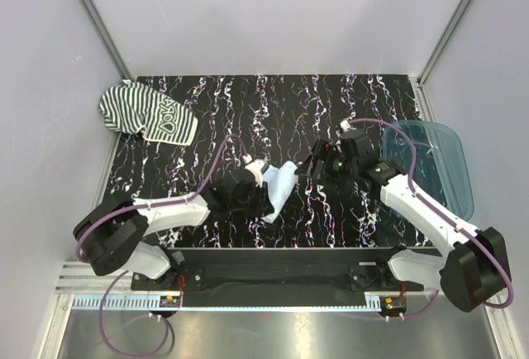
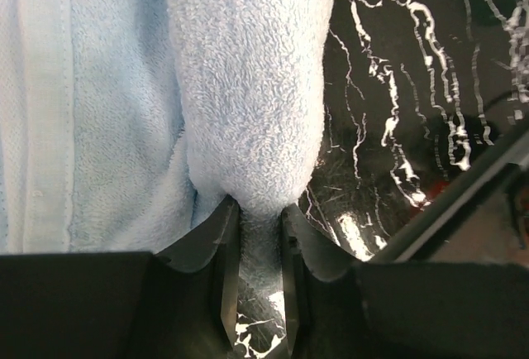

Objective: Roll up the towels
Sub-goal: Roll the towel

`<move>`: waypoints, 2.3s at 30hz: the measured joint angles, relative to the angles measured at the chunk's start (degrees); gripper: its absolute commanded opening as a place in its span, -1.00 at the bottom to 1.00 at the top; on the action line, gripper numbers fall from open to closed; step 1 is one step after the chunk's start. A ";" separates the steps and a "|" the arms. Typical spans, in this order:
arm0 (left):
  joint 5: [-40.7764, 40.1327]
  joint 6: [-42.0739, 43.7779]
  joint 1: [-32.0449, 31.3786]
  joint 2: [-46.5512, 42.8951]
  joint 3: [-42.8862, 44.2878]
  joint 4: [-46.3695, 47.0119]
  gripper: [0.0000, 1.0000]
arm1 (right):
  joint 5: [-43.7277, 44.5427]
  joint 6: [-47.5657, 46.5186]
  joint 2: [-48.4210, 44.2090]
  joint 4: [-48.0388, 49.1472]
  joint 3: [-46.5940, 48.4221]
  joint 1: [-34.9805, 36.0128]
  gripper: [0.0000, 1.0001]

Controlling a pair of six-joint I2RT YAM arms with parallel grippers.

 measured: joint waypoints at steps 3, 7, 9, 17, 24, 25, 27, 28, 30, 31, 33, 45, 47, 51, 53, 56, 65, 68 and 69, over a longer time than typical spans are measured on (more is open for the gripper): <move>6.14 -1.38 3.41 0.11 -0.20 0.57 -0.80 | -3.78 1.70 0.00 6.25 -4.63 0.02 0.81; 13.94 -3.93 7.37 1.25 -0.22 1.64 -0.80 | -7.67 4.50 0.39 15.45 -10.71 0.07 0.81; 17.11 -5.09 8.85 2.12 -0.37 2.56 -0.79 | -9.62 5.95 1.88 21.00 -13.27 0.07 0.81; 24.92 -7.34 11.63 6.25 -0.59 6.60 -0.75 | -13.11 9.68 10.45 35.52 -18.08 0.59 0.79; 30.77 -8.68 14.91 9.42 -0.85 9.73 -0.70 | -12.90 10.58 16.44 40.85 -18.47 3.82 0.79; 31.56 -8.81 15.37 9.66 -0.94 9.99 -0.70 | -12.90 10.60 16.98 41.22 -18.47 4.09 0.79; 32.65 -8.85 16.15 10.01 -0.94 10.10 -0.70 | -12.81 10.64 18.60 42.56 -18.47 4.52 0.78; 33.07 -8.85 16.44 10.16 -0.94 10.16 -0.70 | -12.68 10.64 19.30 43.10 -18.47 4.59 0.77; 33.92 -8.96 17.05 10.54 -0.94 10.25 -0.70 | -12.52 10.80 20.92 44.22 -18.47 4.61 0.71; 34.25 -9.05 17.25 10.73 -0.94 10.36 -0.70 | -12.52 10.91 21.70 44.76 -18.47 4.63 0.67; 34.97 -9.35 17.57 11.23 -0.94 10.86 -0.70 | -12.55 11.17 23.26 46.18 -18.47 4.63 0.52; 37.99 -11.17 18.73 13.77 -0.87 13.14 -0.46 | -13.57 12.72 28.28 52.19 -17.81 4.70 -0.36; 37.03 -10.60 18.73 12.98 -0.59 11.54 -0.19 | -13.55 12.66 28.28 51.30 -17.35 4.70 -0.38; 31.80 -8.28 18.62 9.38 0.00 5.11 -0.05 | -12.76 12.20 28.06 45.53 -14.49 5.05 -0.41; 29.66 -7.43 18.58 7.78 0.22 2.58 -0.05 | -12.02 11.82 27.78 42.21 -12.85 5.40 -0.42; 25.18 -5.62 17.79 4.90 1.46 -2.58 -0.02 | -10.14 11.39 26.93 36.61 -10.51 6.10 -0.43; 2.40 0.04 5.99 -4.85 7.69 -17.20 0.01 | -4.46 9.38 26.21 17.92 -1.40 8.13 -0.44; -5.86 1.99 -0.07 -7.37 9.51 -19.47 0.04 | -3.28 8.76 26.43 13.55 0.98 8.81 -0.45; -8.50 2.73 -2.03 -8.07 9.90 -19.78 0.04 | -2.99 8.63 26.49 12.70 1.38 8.96 -0.45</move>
